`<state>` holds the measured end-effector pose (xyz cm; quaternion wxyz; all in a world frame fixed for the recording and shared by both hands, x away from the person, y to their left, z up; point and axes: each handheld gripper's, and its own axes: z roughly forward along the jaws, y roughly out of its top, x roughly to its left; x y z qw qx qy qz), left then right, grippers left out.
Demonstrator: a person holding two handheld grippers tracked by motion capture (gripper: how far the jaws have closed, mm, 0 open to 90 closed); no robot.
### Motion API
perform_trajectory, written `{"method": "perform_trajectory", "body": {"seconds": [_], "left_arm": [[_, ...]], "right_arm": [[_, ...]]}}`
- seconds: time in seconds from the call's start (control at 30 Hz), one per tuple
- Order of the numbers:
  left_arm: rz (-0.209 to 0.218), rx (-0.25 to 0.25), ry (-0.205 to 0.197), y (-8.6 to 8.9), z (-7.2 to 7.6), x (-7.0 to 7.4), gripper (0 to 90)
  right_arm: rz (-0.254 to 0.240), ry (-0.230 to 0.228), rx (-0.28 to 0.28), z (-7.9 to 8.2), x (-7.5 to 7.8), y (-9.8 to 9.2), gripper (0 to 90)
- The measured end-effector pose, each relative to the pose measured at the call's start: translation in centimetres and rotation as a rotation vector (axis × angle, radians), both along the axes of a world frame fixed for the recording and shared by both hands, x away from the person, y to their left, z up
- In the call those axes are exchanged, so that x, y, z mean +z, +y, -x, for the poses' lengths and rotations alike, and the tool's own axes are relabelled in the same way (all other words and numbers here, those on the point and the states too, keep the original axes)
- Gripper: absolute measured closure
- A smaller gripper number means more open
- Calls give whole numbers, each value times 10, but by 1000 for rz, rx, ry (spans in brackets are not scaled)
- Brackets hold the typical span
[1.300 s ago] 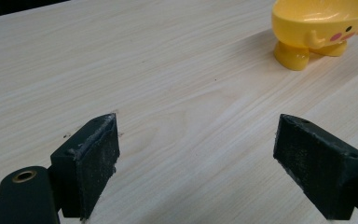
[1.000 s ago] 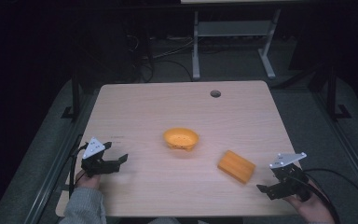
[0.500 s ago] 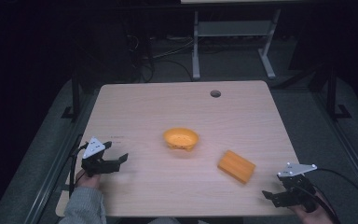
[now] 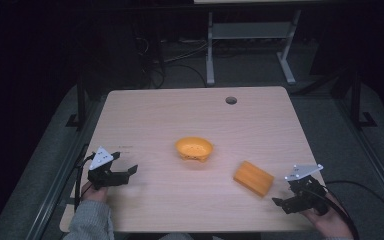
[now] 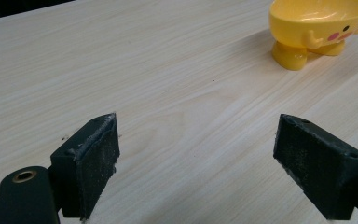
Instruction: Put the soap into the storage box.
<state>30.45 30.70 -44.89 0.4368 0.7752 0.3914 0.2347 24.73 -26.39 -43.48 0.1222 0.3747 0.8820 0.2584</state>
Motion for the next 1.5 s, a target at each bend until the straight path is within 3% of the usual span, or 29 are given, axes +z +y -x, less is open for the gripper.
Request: {"method": "perform_trajectory", "body": {"seconds": [0.63,1.13,1.5], "left_arm": [[4,4,-3,1,-1,0,138],[-10,-2,3,2,-1,0,138],[-3,2,-1,3,-1,0,138]], "right_arm": [[54,34,86,-30,9,31,144],[62,44,101,-43,9,47,138],[97,66,126,-55,7,67,138]]}}
